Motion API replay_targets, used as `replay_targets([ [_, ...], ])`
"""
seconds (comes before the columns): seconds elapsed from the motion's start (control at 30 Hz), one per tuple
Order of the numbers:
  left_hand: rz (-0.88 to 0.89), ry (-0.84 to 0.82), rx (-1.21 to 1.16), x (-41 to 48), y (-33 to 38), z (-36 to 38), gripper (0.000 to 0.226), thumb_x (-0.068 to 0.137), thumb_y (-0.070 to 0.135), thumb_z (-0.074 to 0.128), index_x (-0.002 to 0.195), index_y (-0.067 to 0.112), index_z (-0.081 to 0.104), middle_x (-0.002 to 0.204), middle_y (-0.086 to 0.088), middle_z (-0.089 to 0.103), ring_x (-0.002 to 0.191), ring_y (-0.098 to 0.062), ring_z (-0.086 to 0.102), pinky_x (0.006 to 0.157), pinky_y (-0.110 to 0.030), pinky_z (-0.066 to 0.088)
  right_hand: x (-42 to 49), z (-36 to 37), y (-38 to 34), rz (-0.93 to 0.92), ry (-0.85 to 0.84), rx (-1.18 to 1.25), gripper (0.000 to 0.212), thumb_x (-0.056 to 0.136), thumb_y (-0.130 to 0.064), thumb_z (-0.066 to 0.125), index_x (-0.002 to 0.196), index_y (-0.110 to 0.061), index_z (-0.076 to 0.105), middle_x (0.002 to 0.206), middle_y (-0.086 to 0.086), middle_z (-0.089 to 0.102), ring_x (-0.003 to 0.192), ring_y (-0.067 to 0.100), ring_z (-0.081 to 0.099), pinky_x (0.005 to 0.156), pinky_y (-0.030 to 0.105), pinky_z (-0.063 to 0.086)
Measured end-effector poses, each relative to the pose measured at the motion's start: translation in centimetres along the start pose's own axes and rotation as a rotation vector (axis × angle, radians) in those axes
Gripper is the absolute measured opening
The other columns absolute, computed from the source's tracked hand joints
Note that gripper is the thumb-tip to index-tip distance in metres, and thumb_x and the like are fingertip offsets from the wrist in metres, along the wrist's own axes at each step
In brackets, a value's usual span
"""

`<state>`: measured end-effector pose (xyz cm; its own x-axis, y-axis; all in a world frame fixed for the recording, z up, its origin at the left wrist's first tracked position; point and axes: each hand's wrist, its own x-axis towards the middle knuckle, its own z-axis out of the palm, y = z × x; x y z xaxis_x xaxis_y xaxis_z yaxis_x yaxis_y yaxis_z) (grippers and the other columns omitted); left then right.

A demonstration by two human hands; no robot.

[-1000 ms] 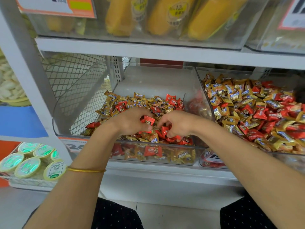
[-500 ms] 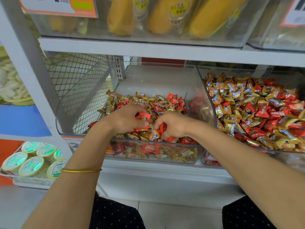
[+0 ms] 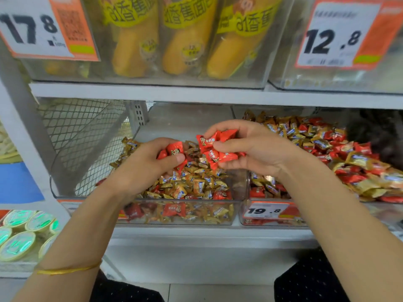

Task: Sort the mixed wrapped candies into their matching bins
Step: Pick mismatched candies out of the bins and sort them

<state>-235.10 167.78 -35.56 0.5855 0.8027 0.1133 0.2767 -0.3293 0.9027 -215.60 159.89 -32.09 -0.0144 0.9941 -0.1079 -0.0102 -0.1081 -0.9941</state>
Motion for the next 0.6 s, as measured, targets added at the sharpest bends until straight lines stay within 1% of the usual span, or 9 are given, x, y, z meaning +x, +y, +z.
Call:
replay_targets([
  [0.07,0.064,-0.048,-0.033,-0.7,2.4,2.1,0.019,0.090,0.016,0.058,0.104,0.027,0.064,0.073,0.006,0.064,0.059,-0.004,0.050,0.065,-0.021,0.050,-2.7,-2.6,-0.2,-0.031,0.082,0.060,0.021,0.080,0.003,0.060,0.088,-0.015,0.067,0.091,0.005,0.058,0.070,0.017,0.060,0.056,0.023,0.055],
  [0.13,0.124,-0.114,0.009,-0.6,4.7,4.9,0.021,0.090,0.019,0.058,0.109,0.027,0.063,0.088,-0.008,0.065,0.061,-0.005,0.051,0.070,-0.028,0.051,-5.0,-6.0,0.3,-0.012,0.209,0.102,0.020,0.072,-0.002,0.065,0.085,-0.016,0.070,0.093,0.006,0.057,0.070,0.017,0.060,0.054,0.023,0.054],
  [0.27,0.221,-0.223,0.154,2.4,8.2,11.5,0.022,0.092,0.021,0.057,0.114,0.021,0.057,0.080,0.003,0.053,0.064,-0.007,0.050,0.061,-0.016,0.043,-6.6,-12.0,2.1,0.103,0.484,0.092,0.022,0.080,0.006,0.061,0.083,-0.014,0.070,0.088,0.005,0.053,0.067,0.015,0.053,0.049,0.023,0.052],
  [0.33,0.263,-0.227,0.227,5.0,9.3,15.2,0.027,0.091,0.018,0.058,0.118,0.015,0.056,0.089,0.003,0.054,0.078,-0.012,0.054,0.062,-0.014,0.040,-6.7,-14.1,2.1,0.120,0.580,0.027,0.023,0.085,0.007,0.058,0.091,-0.013,0.067,0.087,0.005,0.055,0.068,0.014,0.053,0.048,0.022,0.053],
  [0.37,0.259,-0.217,0.250,6.4,9.6,16.8,0.033,0.090,0.017,0.060,0.122,0.014,0.054,0.103,0.000,0.057,0.090,-0.015,0.056,0.070,-0.017,0.040,-6.6,-14.9,1.8,0.116,0.610,0.000,0.023,0.086,0.005,0.059,0.099,-0.013,0.065,0.091,0.006,0.057,0.071,0.015,0.055,0.050,0.023,0.054],
  [0.43,0.206,-0.259,0.267,8.6,9.9,19.2,0.057,0.086,0.014,0.065,0.137,0.013,0.041,0.134,-0.006,0.049,0.117,-0.017,0.049,0.087,-0.016,0.038,-6.6,-15.9,1.1,0.116,0.602,-0.022,0.034,0.089,-0.009,0.061,0.122,-0.016,0.056,0.108,0.006,0.060,0.083,0.017,0.060,0.062,0.033,0.056],
  [0.5,0.168,-0.387,0.324,9.9,9.5,20.2,0.081,0.082,0.013,0.069,0.148,0.016,0.022,0.152,-0.004,0.028,0.133,-0.018,0.036,0.104,-0.022,0.033,-6.8,-16.6,0.8,0.130,0.589,-0.037,0.047,0.092,-0.022,0.059,0.136,-0.016,0.044,0.129,0.004,0.051,0.106,0.022,0.057,0.075,0.045,0.054],
  [0.57,0.159,-0.447,0.357,9.9,8.9,19.6,0.085,0.083,0.009,0.067,0.149,0.023,0.016,0.156,0.000,0.017,0.132,-0.020,0.036,0.111,-0.035,0.032,-7.5,-16.8,0.8,0.108,0.603,-0.035,0.049,0.097,-0.019,0.052,0.143,-0.015,0.036,0.143,0.004,0.039,0.131,0.025,0.039,0.083,0.051,0.052],
  [0.6,0.177,-0.438,0.349,9.7,8.5,18.8,0.081,0.084,0.006,0.065,0.148,0.026,0.019,0.156,0.001,0.018,0.130,-0.019,0.038,0.111,-0.036,0.032,-7.9,-16.7,1.0,0.086,0.607,-0.046,0.047,0.098,-0.014,0.048,0.143,-0.013,0.036,0.146,0.004,0.037,0.135,0.024,0.035,0.085,0.051,0.052],
])
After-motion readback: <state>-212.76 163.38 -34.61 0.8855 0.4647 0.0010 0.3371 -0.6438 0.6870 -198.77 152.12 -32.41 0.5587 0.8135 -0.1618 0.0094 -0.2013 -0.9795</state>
